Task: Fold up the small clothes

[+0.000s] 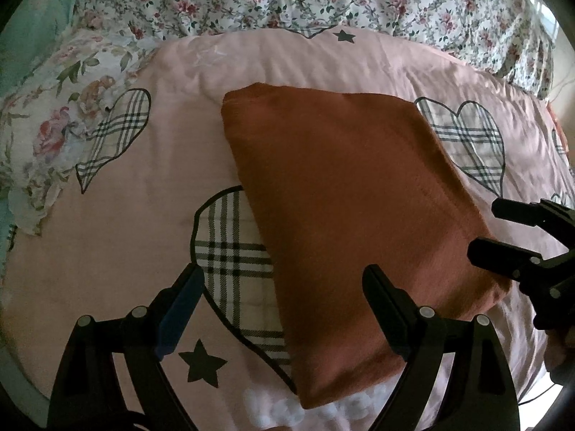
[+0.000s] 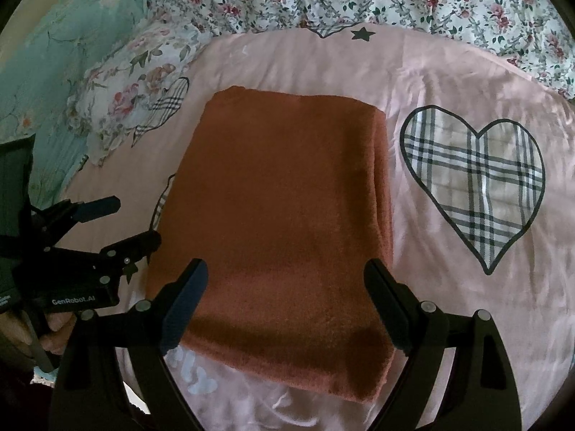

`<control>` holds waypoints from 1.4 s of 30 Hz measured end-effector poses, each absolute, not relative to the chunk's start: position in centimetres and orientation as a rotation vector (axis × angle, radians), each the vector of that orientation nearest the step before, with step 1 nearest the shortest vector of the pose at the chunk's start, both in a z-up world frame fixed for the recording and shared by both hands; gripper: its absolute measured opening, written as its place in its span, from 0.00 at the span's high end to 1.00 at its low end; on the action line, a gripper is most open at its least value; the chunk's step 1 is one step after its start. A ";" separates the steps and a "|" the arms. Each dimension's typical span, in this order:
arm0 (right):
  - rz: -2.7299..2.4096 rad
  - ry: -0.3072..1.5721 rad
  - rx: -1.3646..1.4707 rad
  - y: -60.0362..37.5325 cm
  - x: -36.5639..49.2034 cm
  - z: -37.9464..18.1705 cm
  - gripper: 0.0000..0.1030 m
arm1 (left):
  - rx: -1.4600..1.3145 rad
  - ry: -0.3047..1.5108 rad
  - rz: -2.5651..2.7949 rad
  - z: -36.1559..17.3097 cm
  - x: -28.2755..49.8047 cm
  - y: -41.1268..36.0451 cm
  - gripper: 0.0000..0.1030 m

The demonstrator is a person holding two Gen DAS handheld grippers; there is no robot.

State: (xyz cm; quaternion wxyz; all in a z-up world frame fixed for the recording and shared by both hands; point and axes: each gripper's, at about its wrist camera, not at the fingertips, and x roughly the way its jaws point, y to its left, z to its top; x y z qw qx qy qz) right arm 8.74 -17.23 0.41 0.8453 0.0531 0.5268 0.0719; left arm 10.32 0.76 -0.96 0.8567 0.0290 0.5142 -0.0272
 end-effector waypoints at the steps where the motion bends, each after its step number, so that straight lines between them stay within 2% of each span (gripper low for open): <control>1: 0.152 1.113 0.113 -17.2 8.8 0.3 0.14 | 0.059 1.079 -0.058 -0.9 10.3 0.7 0.13; 42: 0.157 1.115 0.121 -16.1 8.5 -0.2 0.14 | 0.025 1.056 -0.079 -0.6 8.9 0.8 0.11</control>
